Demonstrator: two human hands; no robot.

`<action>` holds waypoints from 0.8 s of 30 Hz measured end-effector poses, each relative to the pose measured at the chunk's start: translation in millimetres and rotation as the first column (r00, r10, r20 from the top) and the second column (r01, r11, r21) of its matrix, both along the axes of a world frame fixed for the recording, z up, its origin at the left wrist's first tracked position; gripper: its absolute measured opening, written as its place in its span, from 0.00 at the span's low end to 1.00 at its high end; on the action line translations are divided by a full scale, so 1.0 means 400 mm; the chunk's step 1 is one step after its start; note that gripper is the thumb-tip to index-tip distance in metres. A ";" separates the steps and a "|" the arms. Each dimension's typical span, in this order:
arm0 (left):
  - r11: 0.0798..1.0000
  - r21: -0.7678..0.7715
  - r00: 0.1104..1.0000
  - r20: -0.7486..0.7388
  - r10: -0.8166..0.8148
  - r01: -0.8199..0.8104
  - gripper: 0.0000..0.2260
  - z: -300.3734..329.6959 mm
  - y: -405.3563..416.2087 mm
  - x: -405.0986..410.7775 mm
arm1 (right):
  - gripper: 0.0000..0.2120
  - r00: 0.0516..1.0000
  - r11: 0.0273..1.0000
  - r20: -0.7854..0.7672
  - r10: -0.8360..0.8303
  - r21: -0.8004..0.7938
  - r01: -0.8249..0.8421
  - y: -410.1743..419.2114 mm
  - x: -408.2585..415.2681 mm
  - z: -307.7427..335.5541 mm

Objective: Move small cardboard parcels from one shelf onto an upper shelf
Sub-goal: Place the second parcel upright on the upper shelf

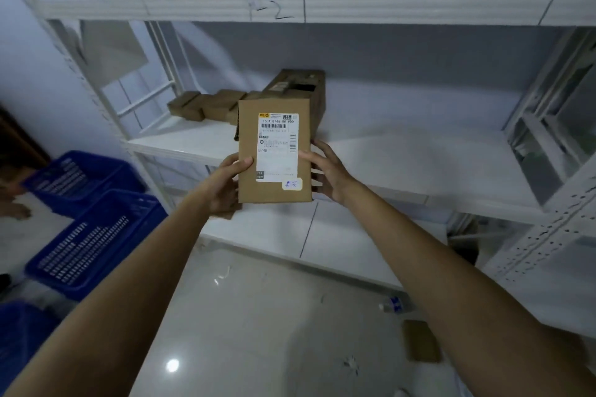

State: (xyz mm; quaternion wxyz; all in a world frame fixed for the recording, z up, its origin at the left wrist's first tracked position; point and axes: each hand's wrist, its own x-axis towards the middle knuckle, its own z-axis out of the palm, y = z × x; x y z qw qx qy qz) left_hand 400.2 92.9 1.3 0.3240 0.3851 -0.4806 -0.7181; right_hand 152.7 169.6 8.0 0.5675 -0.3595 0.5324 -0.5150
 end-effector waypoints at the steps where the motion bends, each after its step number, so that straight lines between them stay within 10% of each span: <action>1: 1.000 0.015 1.000 0.015 0.024 -0.025 0.43 0.004 0.007 0.074 | 0.34 1.000 1.000 0.011 0.017 -0.006 -0.016 -0.001 0.069 0.003; 24: 0.904 -0.328 0.950 0.052 0.308 -0.275 0.56 0.473 -0.443 0.843 | 0.38 0.939 0.887 -0.066 0.338 -0.311 -0.341 -0.695 0.829 0.448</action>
